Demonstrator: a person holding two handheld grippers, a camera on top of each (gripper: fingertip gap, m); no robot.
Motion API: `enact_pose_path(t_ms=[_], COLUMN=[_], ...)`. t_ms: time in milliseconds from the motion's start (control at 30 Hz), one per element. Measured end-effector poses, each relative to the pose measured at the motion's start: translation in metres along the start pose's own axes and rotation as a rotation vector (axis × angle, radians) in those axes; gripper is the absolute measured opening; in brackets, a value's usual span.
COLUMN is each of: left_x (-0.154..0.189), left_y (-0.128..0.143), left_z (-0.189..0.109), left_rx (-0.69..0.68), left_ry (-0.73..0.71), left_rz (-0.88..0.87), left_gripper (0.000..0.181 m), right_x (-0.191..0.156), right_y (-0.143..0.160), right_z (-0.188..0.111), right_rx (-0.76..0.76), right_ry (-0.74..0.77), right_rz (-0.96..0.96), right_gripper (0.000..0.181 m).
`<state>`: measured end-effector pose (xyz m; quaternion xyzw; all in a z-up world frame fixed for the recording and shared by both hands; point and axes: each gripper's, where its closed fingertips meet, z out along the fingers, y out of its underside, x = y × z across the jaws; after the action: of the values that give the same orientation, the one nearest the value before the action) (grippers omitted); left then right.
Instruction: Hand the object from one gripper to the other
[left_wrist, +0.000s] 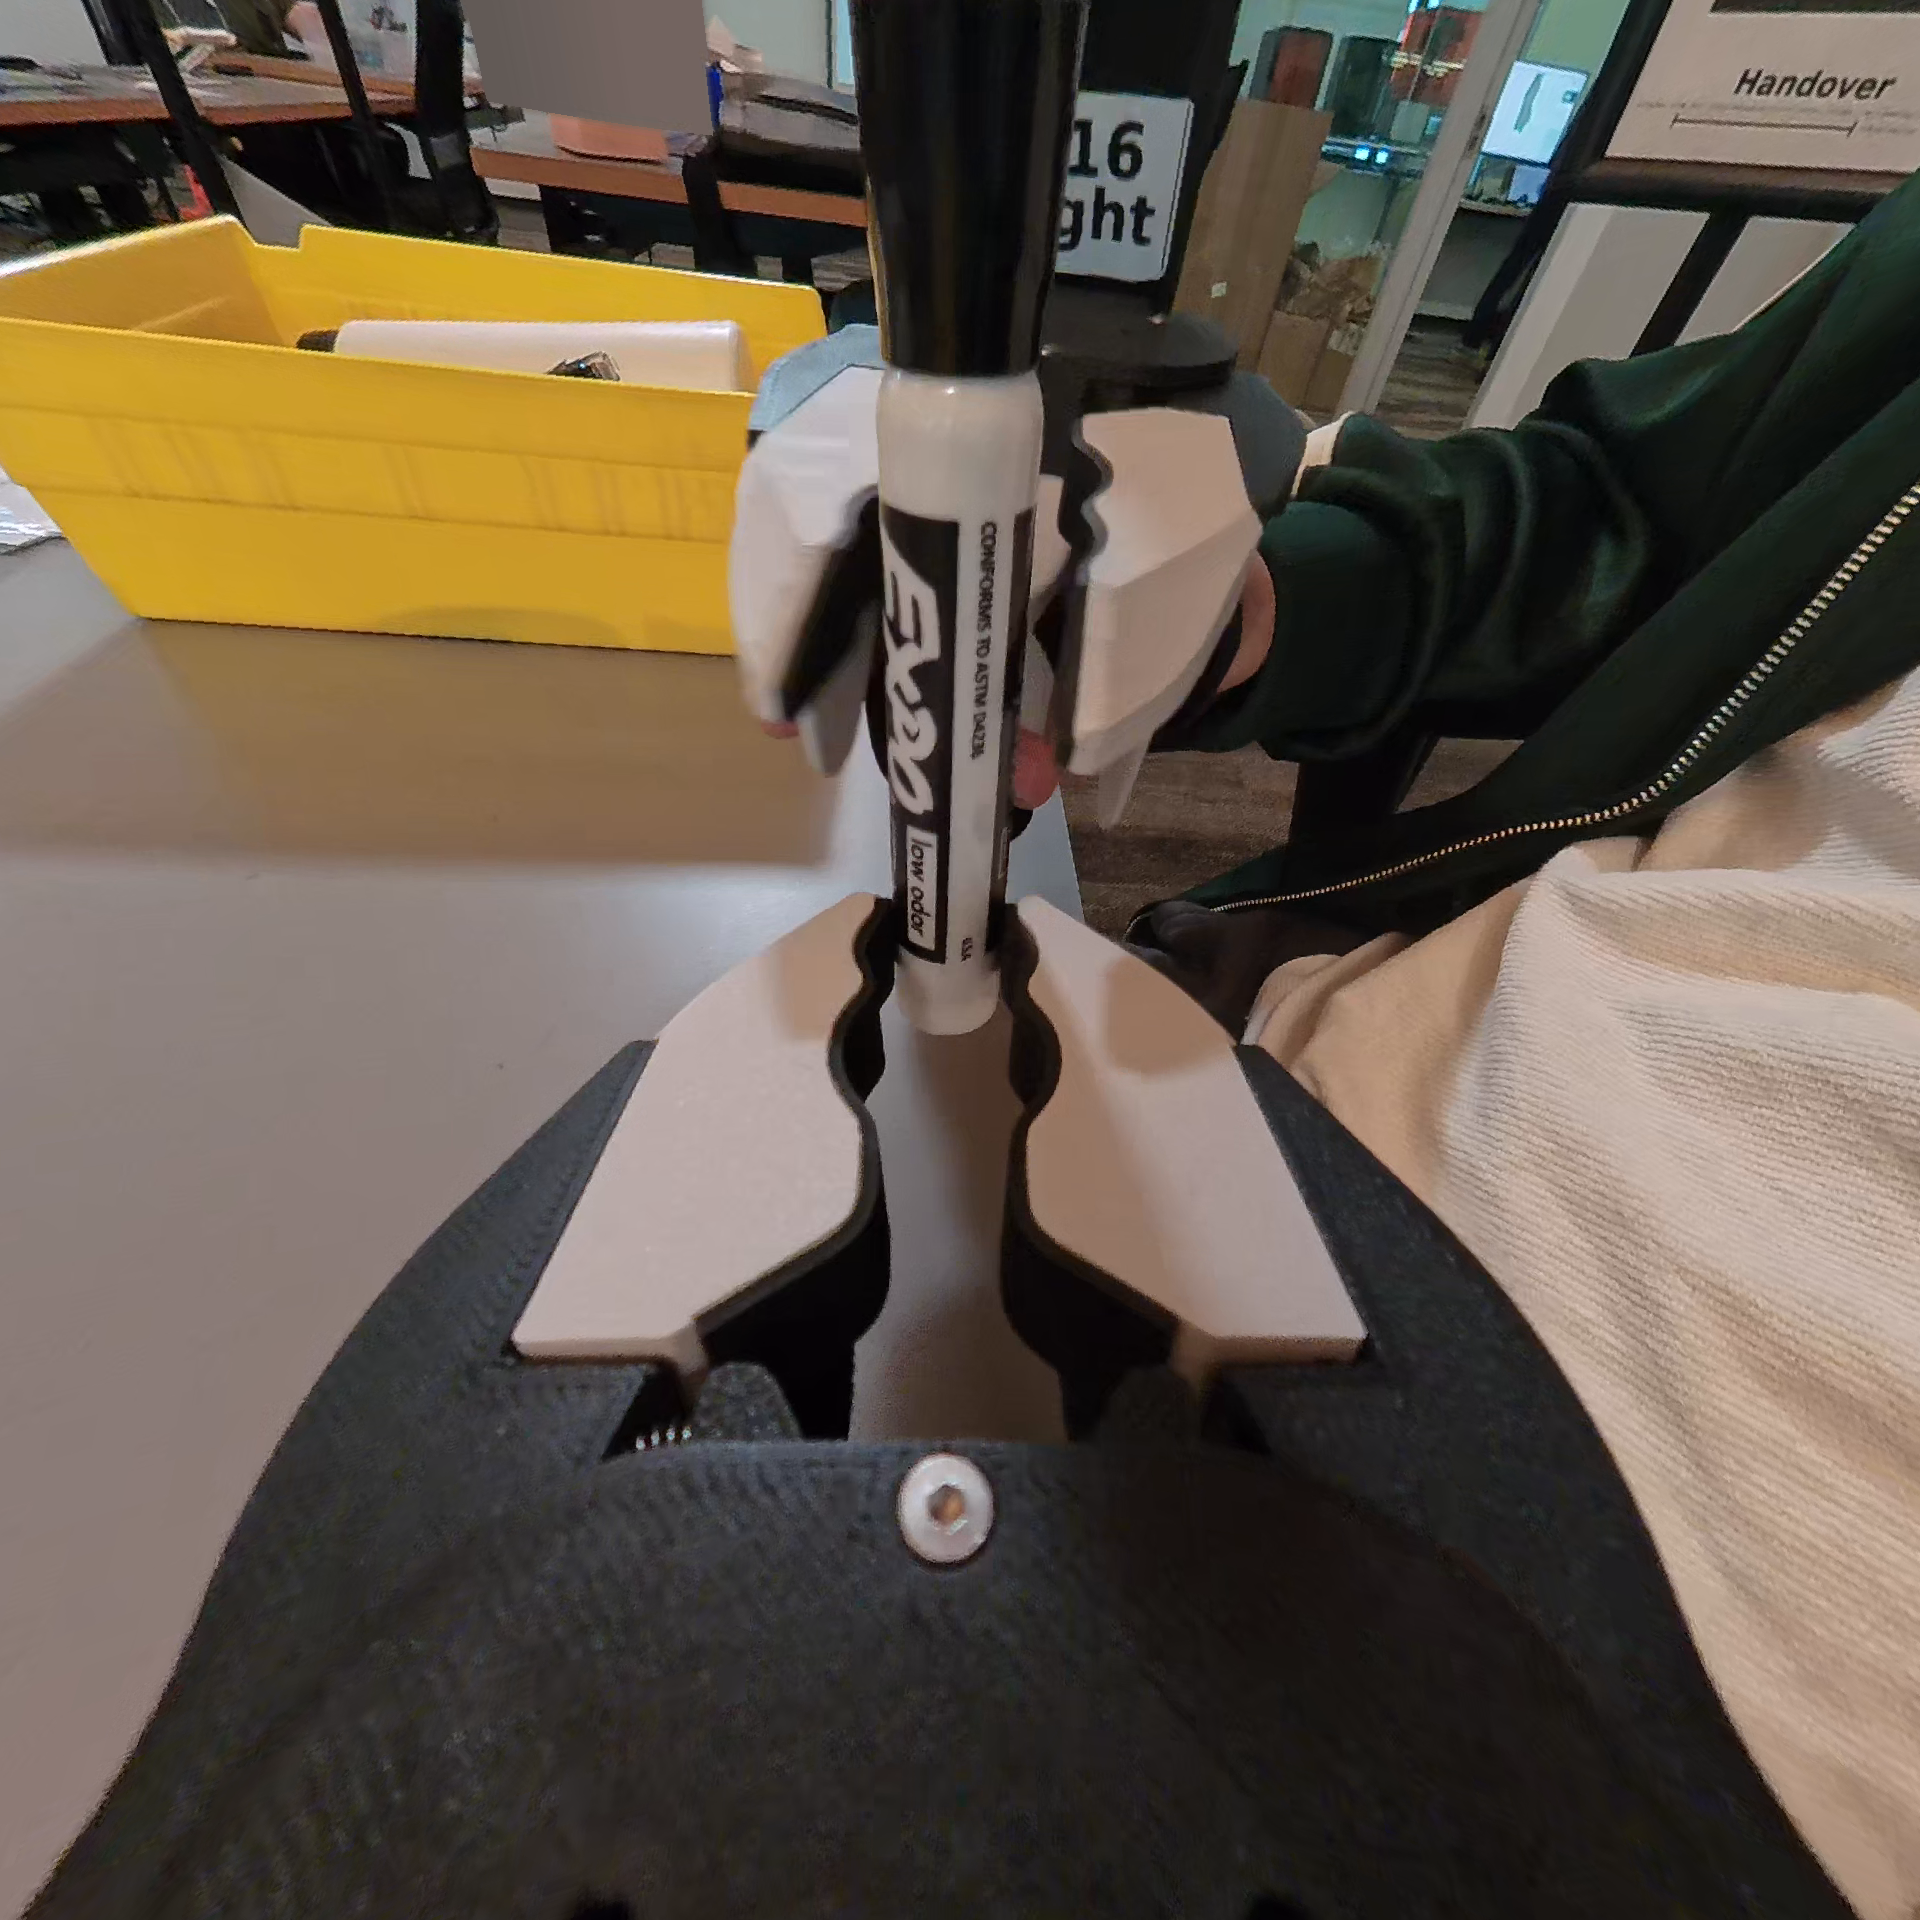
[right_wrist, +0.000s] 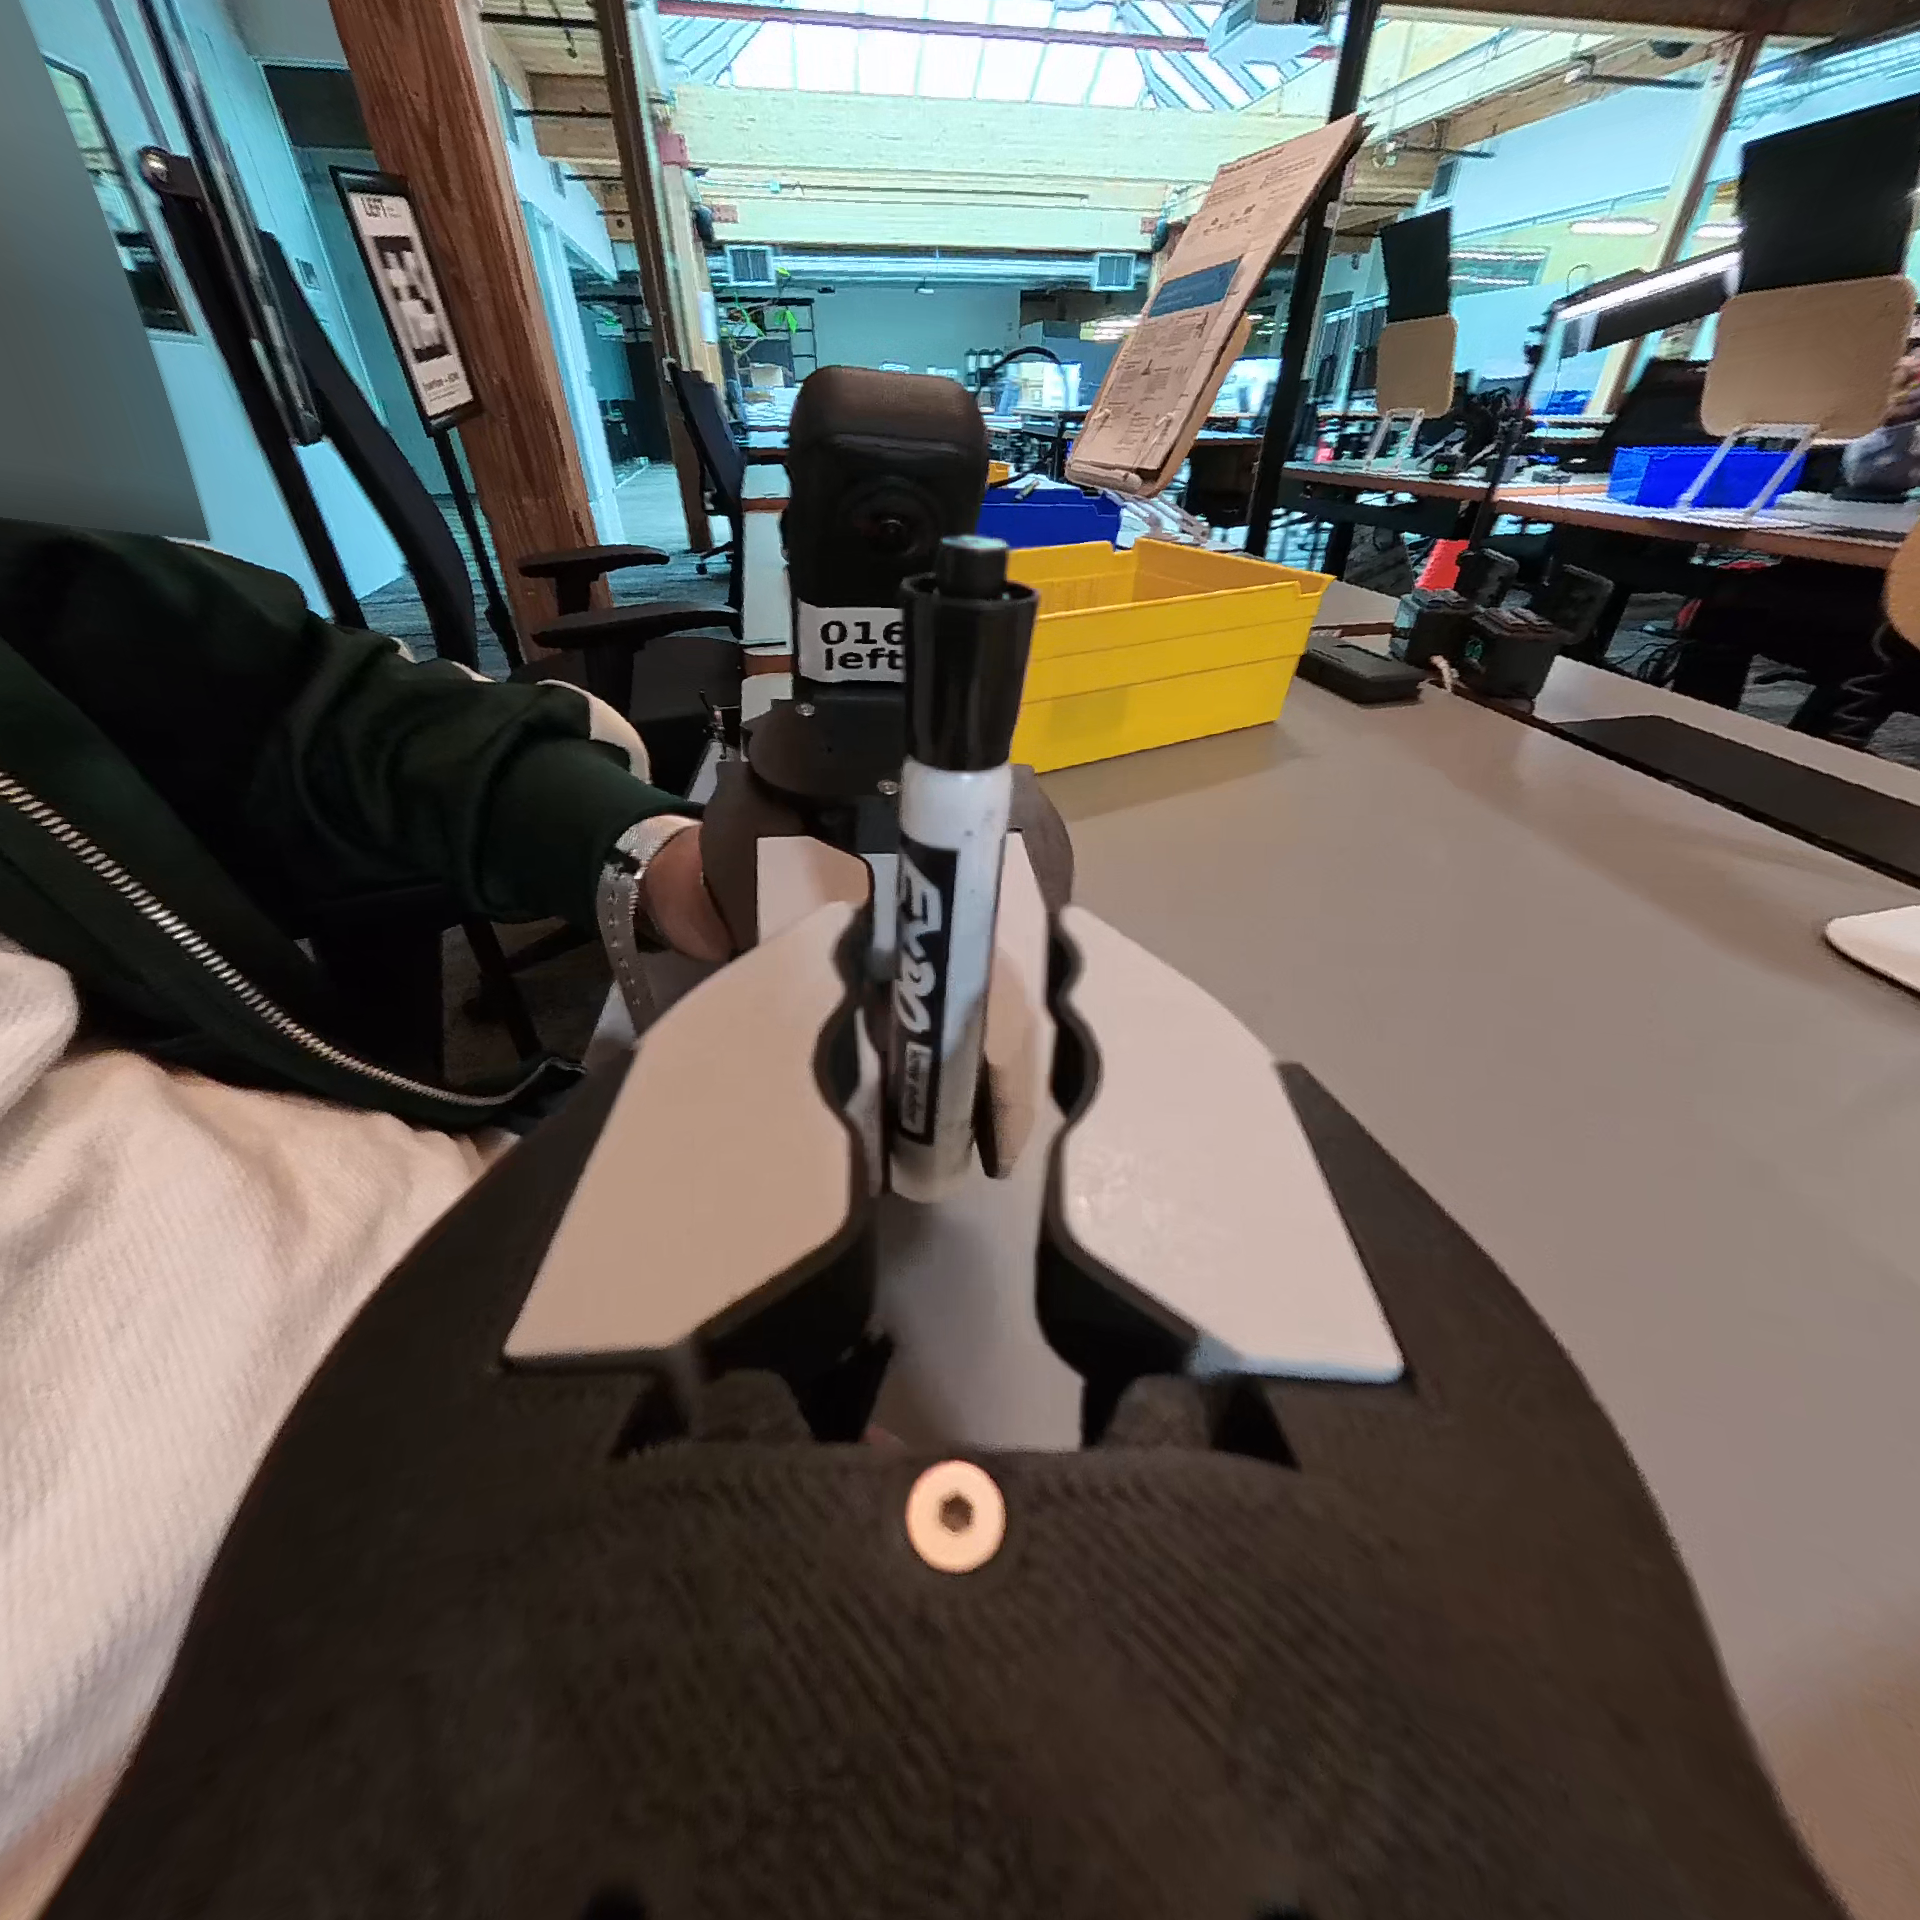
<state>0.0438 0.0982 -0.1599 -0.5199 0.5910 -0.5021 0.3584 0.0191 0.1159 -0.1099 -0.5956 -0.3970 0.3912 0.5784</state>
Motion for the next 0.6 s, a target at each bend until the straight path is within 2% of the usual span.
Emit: enact_pose_path(t_ms=[133,233,333,367,467,600], left_x=[-0.002,-0.004,-0.003,-0.003,-0.001,0.002], left_y=[-0.003,-0.005,-0.004,-0.003,-0.001,0.000], left_z=[-0.003,-0.004,-0.003,-0.003,-0.001,0.001], left_rx=[0.017,0.030,0.026,0.022,0.011,0.001], left_ry=[-0.015,-0.021,-0.018,-0.013,-0.003,0.003], left_rz=[-0.001,-0.004,-0.004,-0.005,-0.001,0.010], left_gripper=[0.020,0.020,0.020,0.020,0.020,0.020], right_x=[0.021,0.032,0.031,0.029,0.012,0.002], right_y=[-0.002,-0.004,-0.010,-0.015,-0.028,-0.029], right_z=[-0.001,-0.005,-0.008,-0.010,-0.014,-0.014], right_rx=[0.014,0.026,0.071,0.098,0.166,0.170], right_ry=[0.155,0.227,0.209,0.191,0.060,-0.014], right_rz=[-0.063,-0.067,-0.022,-0.009,0.029,0.066], right_gripper=[0.088,0.108,0.104,0.098,0.062,0.045])
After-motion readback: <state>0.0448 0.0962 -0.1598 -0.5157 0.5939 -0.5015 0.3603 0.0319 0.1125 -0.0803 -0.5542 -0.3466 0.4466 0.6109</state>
